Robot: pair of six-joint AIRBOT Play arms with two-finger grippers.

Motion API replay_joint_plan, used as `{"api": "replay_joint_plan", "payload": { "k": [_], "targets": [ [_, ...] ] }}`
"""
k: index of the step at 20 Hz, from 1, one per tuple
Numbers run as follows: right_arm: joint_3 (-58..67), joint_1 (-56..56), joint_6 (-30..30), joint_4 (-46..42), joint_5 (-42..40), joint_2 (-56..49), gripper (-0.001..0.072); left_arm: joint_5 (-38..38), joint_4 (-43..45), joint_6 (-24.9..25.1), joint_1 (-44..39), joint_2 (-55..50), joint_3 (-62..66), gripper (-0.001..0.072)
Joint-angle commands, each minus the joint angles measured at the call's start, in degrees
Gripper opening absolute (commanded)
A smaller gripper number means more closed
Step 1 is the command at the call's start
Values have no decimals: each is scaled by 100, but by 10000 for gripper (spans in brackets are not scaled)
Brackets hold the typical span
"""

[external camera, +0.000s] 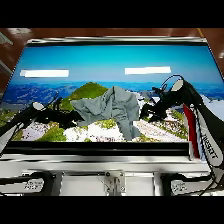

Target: Fold the shirts.

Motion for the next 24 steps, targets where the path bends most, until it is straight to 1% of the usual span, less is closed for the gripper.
{"api": "replay_joint_plan", "payload": {
  "k": [1,2,3,4,7,11,14,15,16,17,19,21,22,24],
  "targets": [
    [-76,225,105,50,15,9,679,562,-450,79,-295,-267,-33,417],
    [-96,302,0,66,114,9,679,627,-481,162,-295,-269,-31,184],
    [-142,404,-103,48,192,9,679,603,-474,442,-282,-245,-7,75],
    [-221,531,-107,50,214,9,679,553,-474,664,-254,-205,22,42],
    [-472,1016,-227,2,4,7,679,490,-474,831,-208,-17,52,42],
    [-634,1541,-146,111,-671,-7,679,470,-474,876,-210,273,52,42],
    [-634,1897,216,105,-994,-280,676,474,-476,876,-210,479,52,42],
    [-632,1965,372,109,-1049,-389,603,474,-474,879,-210,535,55,42],
    [-632,1993,433,107,-1062,-459,320,472,-476,879,-208,592,55,42],
    [-627,1982,557,83,-1049,-463,64,459,-474,876,-188,651,63,41],
    [-470,1860,592,-136,-874,-275,57,310,-474,986,-87,815,149,41],
    [-59,1674,586,-750,-634,205,58,273,-472,1001,105,1220,334,40],
    [249,1552,498,-1104,-542,568,57,269,-474,994,240,1552,501,40],
    [981,1276,227,-1674,-520,1386,58,98,-474,822,542,2354,1003,40]
  ]
}}
